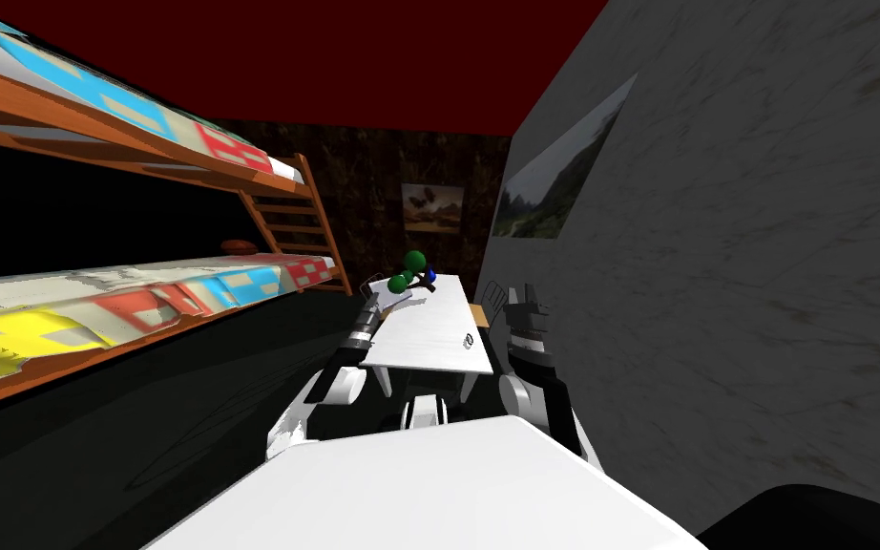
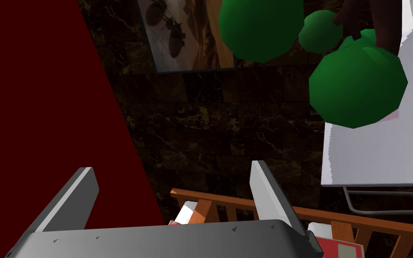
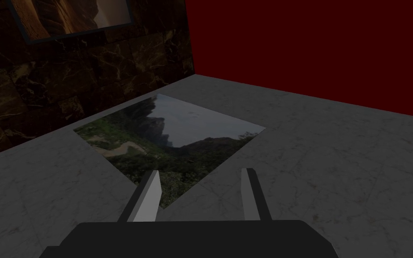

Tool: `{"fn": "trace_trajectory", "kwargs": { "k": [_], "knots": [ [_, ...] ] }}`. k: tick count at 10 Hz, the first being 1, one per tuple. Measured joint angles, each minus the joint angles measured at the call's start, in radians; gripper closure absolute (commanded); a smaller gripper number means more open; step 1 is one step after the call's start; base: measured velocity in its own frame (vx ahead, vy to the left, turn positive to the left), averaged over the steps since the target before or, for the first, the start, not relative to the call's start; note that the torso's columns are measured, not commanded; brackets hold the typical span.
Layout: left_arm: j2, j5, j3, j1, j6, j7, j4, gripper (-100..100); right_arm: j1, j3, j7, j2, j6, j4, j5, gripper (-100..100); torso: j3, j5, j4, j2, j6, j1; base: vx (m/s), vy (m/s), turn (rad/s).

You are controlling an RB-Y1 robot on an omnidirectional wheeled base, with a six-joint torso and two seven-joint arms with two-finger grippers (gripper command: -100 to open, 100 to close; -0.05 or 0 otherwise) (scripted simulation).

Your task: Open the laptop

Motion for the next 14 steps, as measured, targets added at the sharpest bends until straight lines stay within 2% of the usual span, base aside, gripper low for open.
{"fn": "trace_trajectory", "kwargs": {
  "k": [4, 7, 14],
  "knots": [
    [0.003, -0.004, -0.012, -0.095, 0.02, 0.013, 0.122, -100, 0.0, 0.0, 0.0, 0.0, 0.0, 0.0, 0.0, 0, 0.0, 0.0, 0.0, 0.0, 0.0, 0.001, 0.01, 0.081, -0.048],
    [0.003, -0.007, -0.019, -0.144, 0.04, 0.02, 0.18, -100, 0.0, 0.0, 0.0, 0.0, 0.0, 0.0, 0.0, 0, 0.0, 0.0, 0.0, 0.001, 0.0, 0.001, 0.003, 0.072, -0.047],
    [-0.002, -0.017, -0.038, -0.32, 0.086, 0.039, 0.399, -100, 0.0, 0.0, 0.0, 0.0, 0.0, 0.0, 0.0, 0, 0.0, 0.0, 0.0, 0.0, 0.0, 0.001, 0.009, 0.091, -0.047]
  ]
}}
